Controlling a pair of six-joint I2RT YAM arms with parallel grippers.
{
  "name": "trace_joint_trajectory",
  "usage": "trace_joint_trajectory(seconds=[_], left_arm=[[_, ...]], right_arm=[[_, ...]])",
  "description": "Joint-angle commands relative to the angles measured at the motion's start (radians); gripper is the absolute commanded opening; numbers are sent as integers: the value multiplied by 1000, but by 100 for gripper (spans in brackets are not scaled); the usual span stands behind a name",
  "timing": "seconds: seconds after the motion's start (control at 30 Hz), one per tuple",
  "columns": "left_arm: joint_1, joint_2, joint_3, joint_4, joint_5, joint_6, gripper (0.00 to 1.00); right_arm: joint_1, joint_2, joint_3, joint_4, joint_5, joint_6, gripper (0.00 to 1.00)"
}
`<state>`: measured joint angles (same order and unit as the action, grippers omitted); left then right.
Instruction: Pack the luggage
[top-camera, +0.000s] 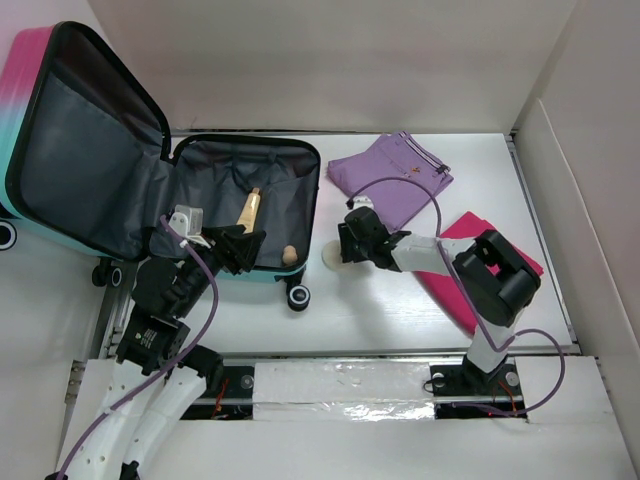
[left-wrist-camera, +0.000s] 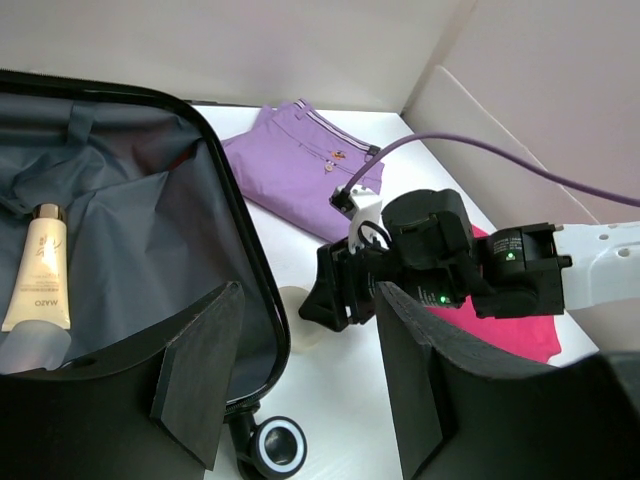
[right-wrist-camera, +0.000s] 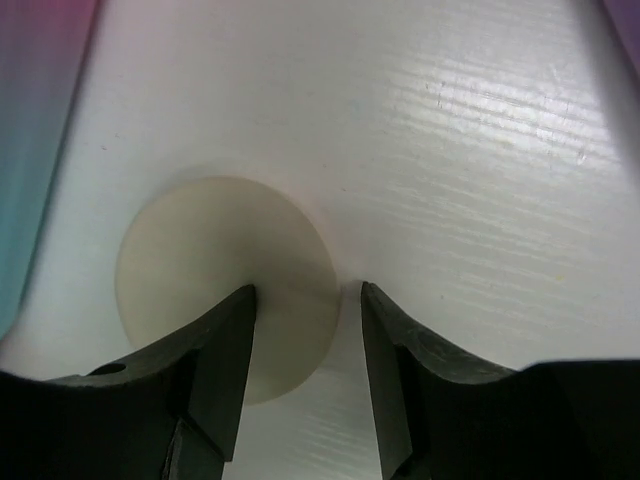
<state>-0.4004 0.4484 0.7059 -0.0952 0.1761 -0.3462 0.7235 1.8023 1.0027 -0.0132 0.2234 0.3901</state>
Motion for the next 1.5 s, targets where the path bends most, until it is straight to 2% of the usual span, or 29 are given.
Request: trace_joint_trajectory(seconds=[0.0, 0.07, 0.1, 0.13, 0.17, 0.23, 0.47, 0.6, 0.7, 0.8, 0.83, 0.87, 0.9, 0.93, 0.97, 1.07, 1.13, 1.2, 1.23, 1.27, 1.3, 1.37, 1.47], left_arm=[[-5, 6, 27, 49, 10, -1, 52], [-5, 7, 29, 49, 10, 0, 52], [-5, 6, 27, 51, 10, 0, 51], [-5, 7, 29, 49, 10, 0, 51], [-5, 7, 29, 49, 11, 0, 51], [-5, 7, 29, 49, 10, 0, 51], [-5, 7, 29, 49, 11, -2, 51], [-5, 7, 29, 48, 3, -7, 51], [-5, 7, 29, 46, -13, -11, 50], [-5, 7, 30, 41, -27, -22, 48], [-5, 7, 32, 40, -29, -22, 48], [-5, 4, 32, 40, -29, -23, 48], [-5, 1, 30, 38, -38, -24, 48], [-5, 0, 29, 38, -43, -25, 47], [-5, -5, 27, 38, -47, -28, 47], [-5, -11, 26, 41, -49, -31, 46], [-5, -10, 26, 48, -33, -31, 45], [-5, -4, 26, 49, -30, -30, 42], [-5, -2, 27, 45, -33, -28, 37], [-5, 3, 29, 42, -39, -25, 32], [-5, 6, 32, 38, -55, -25, 18], [-5, 25, 33, 37, -63, -24, 2], [-5, 85, 41, 38, -52, -10, 0]], right_arm=[[2, 29, 8, 29, 31, 23, 52], [2, 43, 7, 28, 27, 23, 51], [2, 48, -1, 41, 19, 23, 48], [2, 49, -7, 50, 8, 24, 39], [2, 46, -13, 59, -13, 29, 20], [2, 31, -38, 87, -19, 33, 0], [-7, -200, -50, 39, 100, 17, 0], [17, -326, 17, 36, 85, -10, 0], [72, -336, 102, 91, 45, -5, 0], [109, -264, 236, 174, -28, 0, 0], [120, -226, 291, 177, -63, 3, 6], [120, -131, 357, 164, -129, -2, 29], [131, -89, 498, 75, -153, -8, 39], [131, -58, 545, 32, -160, -20, 50], [140, -46, 559, 21, -150, -31, 69], [140, -130, 423, 148, -96, -30, 89], [100, -178, 355, 157, -75, -25, 89], [79, -257, 246, 160, -27, -27, 64], [59, -282, 206, 162, -6, -30, 47], [50, -308, 132, 160, 40, -34, 18], [41, -332, 94, 156, 63, -37, 10], [7, -408, 27, 147, 112, -39, 0], [-42, -507, -88, 133, 134, -49, 0]])
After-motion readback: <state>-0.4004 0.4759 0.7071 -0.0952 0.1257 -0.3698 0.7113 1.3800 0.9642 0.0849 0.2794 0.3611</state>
